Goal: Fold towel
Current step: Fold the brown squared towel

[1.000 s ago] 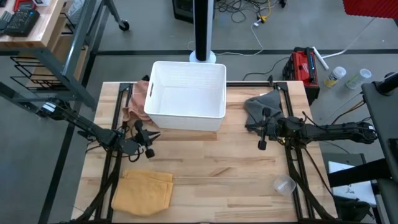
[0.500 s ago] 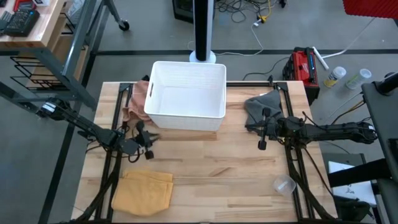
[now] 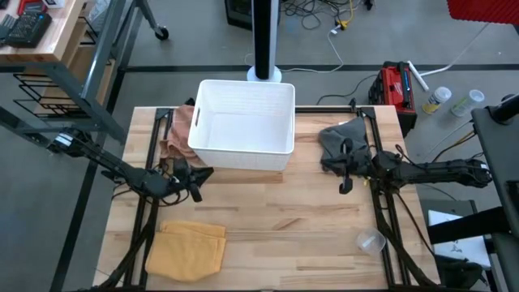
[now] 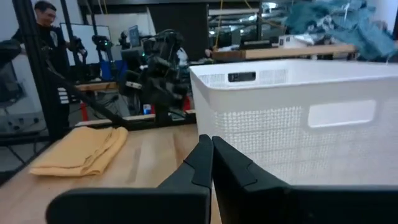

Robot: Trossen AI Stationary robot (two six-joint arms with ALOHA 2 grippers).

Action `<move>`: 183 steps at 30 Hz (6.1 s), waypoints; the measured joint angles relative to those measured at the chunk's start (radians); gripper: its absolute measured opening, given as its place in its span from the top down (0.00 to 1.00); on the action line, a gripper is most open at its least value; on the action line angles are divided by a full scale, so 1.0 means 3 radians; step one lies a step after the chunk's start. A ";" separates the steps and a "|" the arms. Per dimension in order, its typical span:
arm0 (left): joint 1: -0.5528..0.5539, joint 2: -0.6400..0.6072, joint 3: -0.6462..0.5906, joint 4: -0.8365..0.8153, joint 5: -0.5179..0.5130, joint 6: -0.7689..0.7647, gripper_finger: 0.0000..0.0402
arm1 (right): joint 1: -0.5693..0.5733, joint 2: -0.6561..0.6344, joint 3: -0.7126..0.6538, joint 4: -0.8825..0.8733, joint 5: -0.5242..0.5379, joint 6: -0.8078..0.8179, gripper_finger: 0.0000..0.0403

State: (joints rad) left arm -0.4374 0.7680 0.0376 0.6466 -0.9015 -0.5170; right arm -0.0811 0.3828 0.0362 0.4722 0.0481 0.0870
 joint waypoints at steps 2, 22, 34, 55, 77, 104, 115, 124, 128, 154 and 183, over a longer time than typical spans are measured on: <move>0.0003 0.0000 0.0000 0.0284 -0.0019 0.0161 0.91 | 0.0000 0.0004 0.0109 -0.0042 -0.0011 0.0085 1.00; 0.0000 0.0048 0.0048 0.1637 0.0566 0.1019 0.91 | 0.0000 0.1267 0.2297 -0.2025 -0.0161 -0.0102 1.00; -0.0027 -0.0288 0.0926 0.0698 -0.0801 0.3094 0.91 | 0.0000 0.2072 0.2923 -0.2154 -0.0163 -0.0455 1.00; 0.0085 0.0370 0.2824 -0.7298 0.0983 -0.1773 0.89 | -0.0001 0.2496 0.3755 -0.3488 -0.0140 -0.0903 1.00; 0.1251 0.0771 0.2741 -0.7391 0.0980 -0.2753 0.73 | -0.0017 0.2533 0.3739 -0.3572 0.1556 -0.1944 1.00; 0.2868 0.1626 0.2720 -0.6618 0.0945 -0.1015 0.69 | -0.0036 0.2496 0.4532 -0.4398 0.1903 -0.1180 1.00; 0.3008 0.1703 0.2607 -0.6403 0.0794 -0.0848 0.71 | -0.0033 0.2497 0.4506 -0.4509 0.1643 -0.0952 1.00; 0.3136 0.1675 0.2457 -0.6270 0.1069 -0.0700 0.67 | -0.0029 0.2499 0.4506 -0.4554 0.1643 -0.0922 1.00; 0.3133 0.1643 0.2481 -0.6243 0.1080 -0.0651 0.66 | -0.0029 0.2499 0.4506 -0.4561 0.1643 -0.0895 1.00; 0.3052 0.1525 0.2970 -0.6140 0.1491 -0.0376 0.64 | -0.0031 0.2508 0.4502 -0.4546 0.1647 -0.0898 1.00; 0.3123 0.1409 0.2456 -0.6165 0.1250 -0.0001 0.58 | -0.0029 0.2547 0.4501 -0.4600 0.1642 -0.0785 1.00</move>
State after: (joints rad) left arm 0.4995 1.1907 0.7744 -1.2028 -0.5266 -0.5173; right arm -0.0898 1.1471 1.3865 -0.9077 0.5407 -0.1485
